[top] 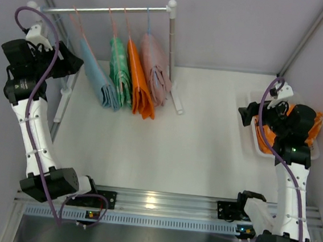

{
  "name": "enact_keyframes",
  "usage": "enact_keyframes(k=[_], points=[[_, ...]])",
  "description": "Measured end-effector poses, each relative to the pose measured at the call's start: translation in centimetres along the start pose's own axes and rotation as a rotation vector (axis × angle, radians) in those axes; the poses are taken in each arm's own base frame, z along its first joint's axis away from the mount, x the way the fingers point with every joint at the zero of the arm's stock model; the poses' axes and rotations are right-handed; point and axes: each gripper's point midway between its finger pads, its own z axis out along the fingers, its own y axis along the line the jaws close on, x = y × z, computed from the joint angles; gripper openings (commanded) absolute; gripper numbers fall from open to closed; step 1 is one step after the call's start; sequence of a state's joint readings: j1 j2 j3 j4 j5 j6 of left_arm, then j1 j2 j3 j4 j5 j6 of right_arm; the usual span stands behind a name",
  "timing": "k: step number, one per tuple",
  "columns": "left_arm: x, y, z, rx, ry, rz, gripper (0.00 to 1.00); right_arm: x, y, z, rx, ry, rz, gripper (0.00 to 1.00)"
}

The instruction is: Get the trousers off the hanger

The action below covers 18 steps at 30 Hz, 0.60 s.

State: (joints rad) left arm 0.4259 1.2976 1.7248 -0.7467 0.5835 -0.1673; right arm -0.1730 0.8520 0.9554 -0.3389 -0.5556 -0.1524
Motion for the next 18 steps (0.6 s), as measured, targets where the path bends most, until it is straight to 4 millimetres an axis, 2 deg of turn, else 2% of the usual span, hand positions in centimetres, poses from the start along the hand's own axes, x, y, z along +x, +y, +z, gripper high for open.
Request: enact_keyframes(k=[3, 6, 10, 18], points=[[1.4, 0.0, 2.1, 0.026, 0.035, -0.019, 0.67, 0.0, 0.0, 0.0, -0.002, 0.001, 0.003, 1.0], [2.3, -0.8, 4.2, 0.062, 0.052, -0.007, 0.65, 0.1, 0.1, 0.1, -0.003, 0.003, 0.009, 1.0], [3.4, -1.3, 6.4, 0.078, 0.054, 0.003, 0.57, 0.3, 0.0, 0.2, -0.004, 0.009, 0.014, 1.0], [5.3, 0.8, 10.5, -0.004, 0.034, -0.026, 0.55, 1.4, 0.0, 0.5, -0.008, 0.034, 0.029, 1.0]])
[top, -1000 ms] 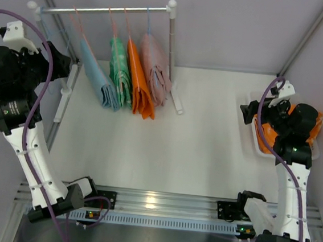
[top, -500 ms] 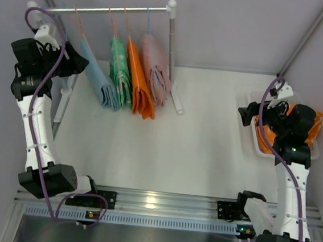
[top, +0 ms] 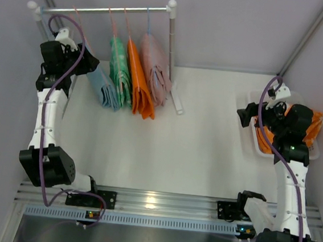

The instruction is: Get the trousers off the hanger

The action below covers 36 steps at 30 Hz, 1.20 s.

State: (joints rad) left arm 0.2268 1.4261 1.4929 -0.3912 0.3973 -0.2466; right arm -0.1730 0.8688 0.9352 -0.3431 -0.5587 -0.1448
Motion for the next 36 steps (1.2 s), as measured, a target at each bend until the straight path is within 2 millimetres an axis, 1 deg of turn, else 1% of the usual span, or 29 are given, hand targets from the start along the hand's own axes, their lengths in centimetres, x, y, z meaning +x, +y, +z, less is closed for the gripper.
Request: enact_keyframes(k=[4, 6, 12, 17, 20, 23, 26, 27, 29, 36], points=[[0.1, 0.1, 2.0, 0.01, -0.016, -0.023, 0.52, 0.6, -0.1, 0.2, -0.002, 0.015, 0.01, 0.99], [0.1, 0.3, 3.0, 0.016, -0.023, -0.038, 0.49, 0.6, -0.1, 0.3, -0.002, 0.017, 0.011, 1.0], [1.0, 1.1, 6.0, 0.035, -0.016, -0.111, 0.45, 0.6, -0.1, 0.3, -0.002, 0.017, 0.01, 1.0], [1.8, 1.0, 7.6, 0.078, -0.001, -0.179, 0.38, 1.1, -0.1, 0.4, -0.004, 0.026, 0.014, 0.99], [1.6, 0.4, 7.8, 0.113, -0.007, -0.208, 0.34, 1.6, -0.1, 0.4, -0.005, 0.036, 0.019, 1.0], [0.7, -0.3, 7.7, 0.155, -0.033, -0.228, 0.3, 2.0, 0.0, 0.5, -0.007, 0.043, 0.024, 0.99], [-0.1, -0.5, 7.5, 0.183, -0.051, -0.249, 0.21, 2.1, 0.0, 0.5, -0.008, 0.044, 0.025, 0.99], [-0.2, -0.5, 7.4, 0.189, -0.054, -0.256, 0.11, 2.1, 0.0, 0.5, -0.008, 0.044, 0.025, 0.99], [-0.4, -0.4, 7.3, 0.196, -0.056, -0.276, 0.0, 2.1, 0.0, 0.5, -0.01, 0.044, 0.025, 0.99], [-0.5, -0.7, 6.9, 0.24, -0.041, -0.332, 0.0, 2.0, 0.1, 0.5, -0.016, 0.042, 0.025, 1.0]])
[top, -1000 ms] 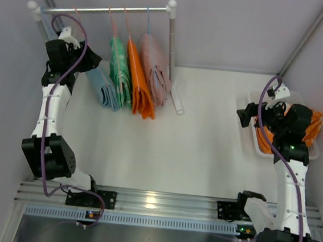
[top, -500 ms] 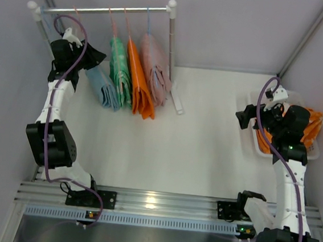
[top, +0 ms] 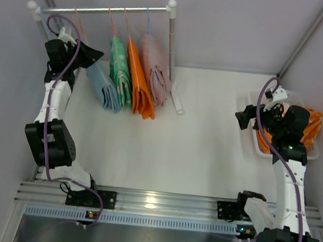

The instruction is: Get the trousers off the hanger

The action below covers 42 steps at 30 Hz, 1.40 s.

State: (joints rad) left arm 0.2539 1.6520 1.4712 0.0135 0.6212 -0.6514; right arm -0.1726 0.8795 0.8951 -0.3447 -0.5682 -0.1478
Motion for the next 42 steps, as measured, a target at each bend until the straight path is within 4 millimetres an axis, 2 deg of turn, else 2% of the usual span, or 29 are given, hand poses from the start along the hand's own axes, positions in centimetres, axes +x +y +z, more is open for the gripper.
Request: enact_keyframes(k=[13, 17, 23, 26, 30, 33, 36, 42], points=[[0.2, -2.0, -1.0, 0.043, 0.045, -0.05, 0.0, -0.1, 0.4, 0.0, -0.02, -0.005, 0.002, 1.0], [-0.4, -4.2, -2.3, 0.07, 0.049, -0.045, 0.0, -0.2, 0.5, -0.1, -0.024, -0.008, 0.0, 1.0], [-2.5, -8.1, -4.2, 0.137, 0.019, 0.034, 0.0, -0.4, 0.7, -0.3, -0.027, -0.017, -0.005, 1.0], [-2.9, -9.1, -5.1, 0.148, 0.009, 0.066, 0.0, -0.5, 0.7, -0.4, -0.027, -0.019, -0.007, 1.0], [-2.0, -9.3, -6.2, 0.13, 0.04, 0.06, 0.0, -0.6, 0.8, -0.6, -0.026, -0.024, -0.011, 0.99], [-0.4, -9.9, -8.0, 0.126, 0.066, 0.052, 0.0, -0.7, 1.0, -0.8, -0.027, -0.028, -0.014, 0.99], [1.4, -11.0, -10.5, 0.127, 0.086, 0.052, 0.0, -0.6, 1.1, -0.9, -0.031, -0.025, -0.012, 1.0], [5.4, -14.4, -16.9, 0.153, 0.135, 0.032, 0.0, -0.7, 1.3, -1.1, -0.033, -0.028, -0.015, 1.0]])
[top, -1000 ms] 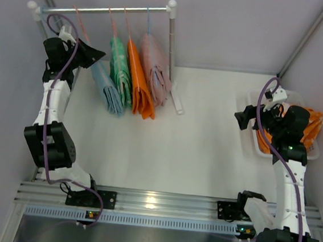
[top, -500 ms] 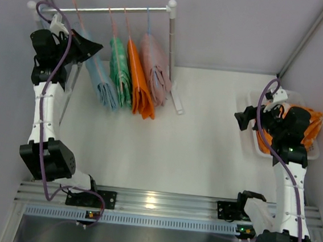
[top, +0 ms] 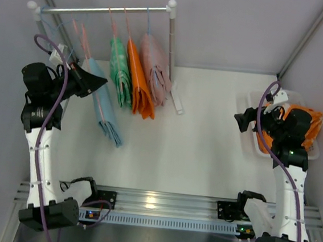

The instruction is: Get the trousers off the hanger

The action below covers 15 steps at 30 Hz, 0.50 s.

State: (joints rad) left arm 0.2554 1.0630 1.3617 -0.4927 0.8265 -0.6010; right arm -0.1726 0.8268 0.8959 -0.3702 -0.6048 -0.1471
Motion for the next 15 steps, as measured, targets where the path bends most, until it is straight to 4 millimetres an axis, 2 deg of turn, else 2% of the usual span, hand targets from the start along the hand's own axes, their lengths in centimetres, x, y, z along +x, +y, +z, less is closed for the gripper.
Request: enact_keyframes(k=[4, 11, 15], points=[[3.4, -2.9, -3.1, 0.042, 0.06, -0.027, 0.0, -0.1, 0.3, -0.5, 0.0, -0.005, -0.008, 0.99], [8.2, -5.0, -5.4, 0.135, 0.257, -0.153, 0.0, -0.5, 0.9, -1.3, -0.001, -0.019, -0.02, 1.0], [10.0, -6.1, -6.4, 0.199, 0.356, -0.228, 0.0, -0.4, 1.2, -1.7, -0.001, -0.018, -0.021, 1.0]])
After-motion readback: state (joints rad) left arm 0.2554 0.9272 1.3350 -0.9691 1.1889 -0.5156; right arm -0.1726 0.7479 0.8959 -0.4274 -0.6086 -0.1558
